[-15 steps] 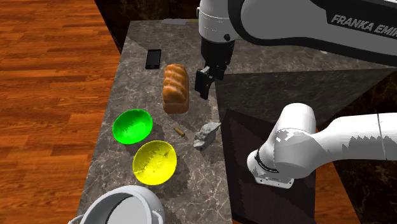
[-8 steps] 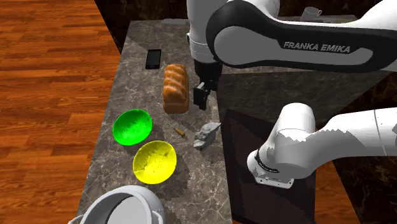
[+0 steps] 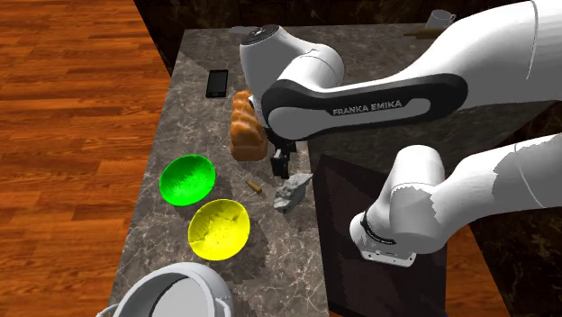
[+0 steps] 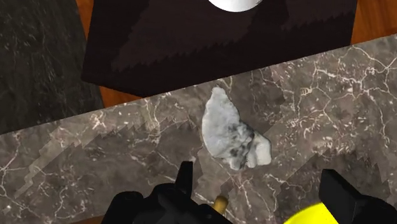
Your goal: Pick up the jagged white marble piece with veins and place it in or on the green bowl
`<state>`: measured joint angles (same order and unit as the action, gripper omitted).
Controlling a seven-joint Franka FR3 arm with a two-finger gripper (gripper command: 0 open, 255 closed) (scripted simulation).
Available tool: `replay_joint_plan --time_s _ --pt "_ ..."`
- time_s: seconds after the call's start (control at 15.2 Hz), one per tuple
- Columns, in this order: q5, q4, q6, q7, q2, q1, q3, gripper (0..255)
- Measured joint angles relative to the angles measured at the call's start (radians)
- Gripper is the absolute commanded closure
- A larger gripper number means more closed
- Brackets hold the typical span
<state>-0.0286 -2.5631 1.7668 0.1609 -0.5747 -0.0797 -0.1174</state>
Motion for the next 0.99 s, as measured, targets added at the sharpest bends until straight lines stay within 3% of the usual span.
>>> replay_joint_plan --time_s 0.46,0.99 --pt "0.024 -0.069 0.157 0.147 0.182 -0.036 -0.025 0" --pt "0.018 -0.148 0.274 0.156 0.226 -0.045 -0.023 0"
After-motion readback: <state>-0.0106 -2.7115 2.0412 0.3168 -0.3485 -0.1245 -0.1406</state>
